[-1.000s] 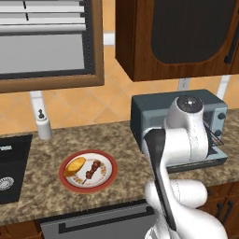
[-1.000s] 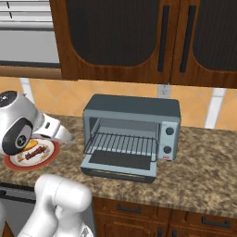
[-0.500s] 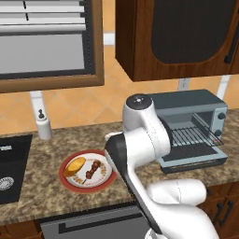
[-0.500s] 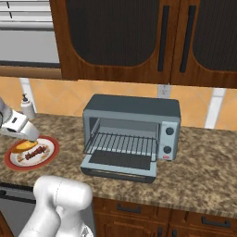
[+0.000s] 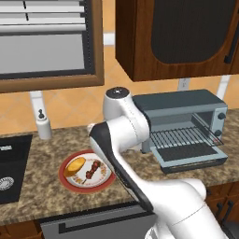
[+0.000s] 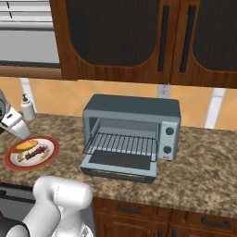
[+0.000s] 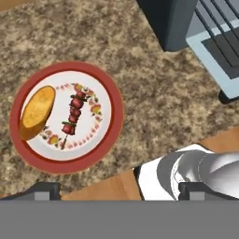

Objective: Pick up the kebab skewer and baguette bread, and place them inside the toaster oven. Close the toaster oven door and start by setting the timer.

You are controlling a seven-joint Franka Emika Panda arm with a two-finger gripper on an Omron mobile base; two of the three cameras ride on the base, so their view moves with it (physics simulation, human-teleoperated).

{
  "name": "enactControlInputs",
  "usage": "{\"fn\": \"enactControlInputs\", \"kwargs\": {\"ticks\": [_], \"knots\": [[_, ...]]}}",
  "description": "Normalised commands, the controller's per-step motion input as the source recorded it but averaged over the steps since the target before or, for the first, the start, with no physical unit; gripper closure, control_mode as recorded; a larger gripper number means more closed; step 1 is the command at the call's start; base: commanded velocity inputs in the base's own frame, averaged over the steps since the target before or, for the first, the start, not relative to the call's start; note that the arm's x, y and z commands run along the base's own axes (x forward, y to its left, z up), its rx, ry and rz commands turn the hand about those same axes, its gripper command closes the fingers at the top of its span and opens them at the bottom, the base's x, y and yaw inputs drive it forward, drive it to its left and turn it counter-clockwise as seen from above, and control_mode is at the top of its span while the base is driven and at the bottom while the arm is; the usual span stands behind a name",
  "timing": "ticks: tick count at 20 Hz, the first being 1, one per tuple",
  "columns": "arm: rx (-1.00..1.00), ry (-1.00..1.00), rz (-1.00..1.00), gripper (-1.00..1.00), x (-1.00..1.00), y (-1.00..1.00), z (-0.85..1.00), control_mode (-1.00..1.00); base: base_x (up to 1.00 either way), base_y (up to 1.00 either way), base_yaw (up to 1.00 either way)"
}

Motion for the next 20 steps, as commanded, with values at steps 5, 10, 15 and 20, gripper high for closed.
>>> {"fn": "enactControlInputs", "kwargs": {"ticks": [5, 10, 15, 20], "knots": [[0.22, 0.00, -0.30, -1.00, 0.44, 0.52, -0.75, -1.00, 0.00, 0.00, 0.00], [0.20, 0.01, -0.18, -1.00, 0.74, 0.22, -0.69, -1.00, 0.00, 0.00, 0.00], [0.01, 0.04, -0.14, -1.00, 0.76, 0.59, -0.45, -1.00, 0.00, 0.00, 0.00], [0.00, 0.15, -0.02, -1.00, 0.13, 0.44, 0.00, -1.00, 0.00, 0.00, 0.00]]}}
